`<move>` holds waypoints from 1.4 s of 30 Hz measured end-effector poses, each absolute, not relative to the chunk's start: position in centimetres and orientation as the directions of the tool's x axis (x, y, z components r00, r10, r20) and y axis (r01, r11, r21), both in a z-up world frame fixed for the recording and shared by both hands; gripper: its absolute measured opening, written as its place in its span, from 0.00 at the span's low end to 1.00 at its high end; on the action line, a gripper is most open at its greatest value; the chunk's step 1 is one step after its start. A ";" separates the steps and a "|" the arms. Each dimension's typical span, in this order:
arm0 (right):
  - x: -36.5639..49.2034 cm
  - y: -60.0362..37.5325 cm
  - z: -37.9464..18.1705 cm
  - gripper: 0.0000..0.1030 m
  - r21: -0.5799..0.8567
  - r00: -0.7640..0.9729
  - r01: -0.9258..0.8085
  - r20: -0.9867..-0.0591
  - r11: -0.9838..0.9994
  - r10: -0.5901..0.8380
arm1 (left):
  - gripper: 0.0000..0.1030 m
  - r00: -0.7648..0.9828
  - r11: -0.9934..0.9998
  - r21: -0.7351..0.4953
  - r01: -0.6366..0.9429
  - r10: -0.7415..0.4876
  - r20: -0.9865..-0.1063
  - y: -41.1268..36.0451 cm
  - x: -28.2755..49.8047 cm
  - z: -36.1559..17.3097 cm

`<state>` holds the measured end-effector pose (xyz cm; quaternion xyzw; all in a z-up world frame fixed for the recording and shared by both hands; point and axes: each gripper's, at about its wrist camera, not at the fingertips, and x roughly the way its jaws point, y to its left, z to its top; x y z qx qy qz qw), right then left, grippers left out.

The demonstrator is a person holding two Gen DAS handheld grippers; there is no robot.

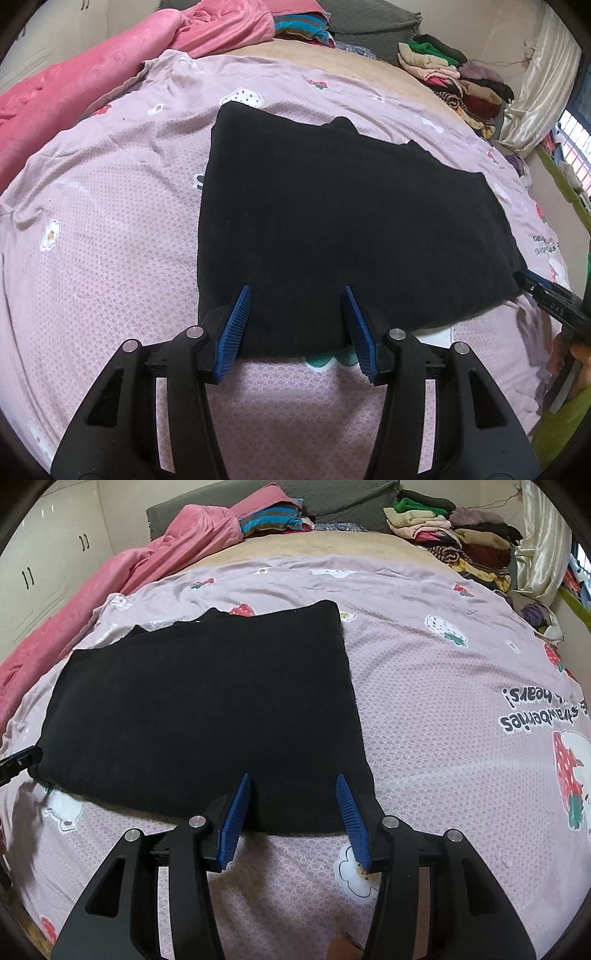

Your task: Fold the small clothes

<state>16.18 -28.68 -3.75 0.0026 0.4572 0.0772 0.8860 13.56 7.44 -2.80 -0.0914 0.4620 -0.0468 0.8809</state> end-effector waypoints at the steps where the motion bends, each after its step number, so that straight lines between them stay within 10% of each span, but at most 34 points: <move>1: 16.0 -28.8 -3.4 0.46 0.082 0.583 -0.137 -0.799 0.987 0.147 | 0.43 0.575 0.977 -0.213 -0.005 -0.171 -0.800 7.6 13.4 -2.7; 6: 15.9 -30.2 -2.2 0.59 0.095 0.623 -0.092 -0.771 0.991 0.132 | 0.63 0.622 0.960 -0.273 -0.069 -0.172 -0.764 9.6 12.2 -1.8; 14: 17.3 -31.4 -2.7 0.57 0.146 0.593 -0.051 -0.792 0.988 0.148 | 0.64 0.597 0.916 -0.376 -0.141 -0.224 -0.770 12.0 12.7 -3.4; 16: 17.5 -31.5 -3.2 0.34 0.176 0.577 -0.055 -0.798 0.983 0.175 | 0.40 0.584 0.908 -0.395 -0.136 -0.249 -0.773 11.9 12.9 -3.9; 17: 17.5 -31.6 -3.4 0.22 0.176 0.570 -0.052 -0.803 0.983 0.174 | 0.12 0.578 0.909 -0.393 -0.139 -0.248 -0.777 11.8 12.8 -4.1; 18: 17.4 -31.7 -3.3 0.07 0.164 0.581 -0.044 -0.798 0.985 0.159 | 0.13 0.578 0.905 -0.402 -0.136 -0.257 -0.774 11.9 12.8 -4.1; 24: 16.1 -33.2 -3.1 0.07 0.184 0.600 -0.026 -0.784 0.983 0.162 | 0.11 0.568 0.916 -0.384 -0.121 -0.253 -0.783 11.7 12.1 -3.9; 30: 16.0 -32.8 -4.1 0.09 0.152 0.582 -0.006 -0.803 0.988 0.127 | 0.19 0.545 0.934 -0.339 -0.117 -0.225 -0.808 11.2 12.1 -4.4; 42: 14.4 -33.0 -3.1 0.52 0.128 0.611 0.003 -0.785 0.992 0.099 | 0.28 0.559 0.956 -0.275 -0.102 -0.173 -0.811 10.9 10.7 -3.2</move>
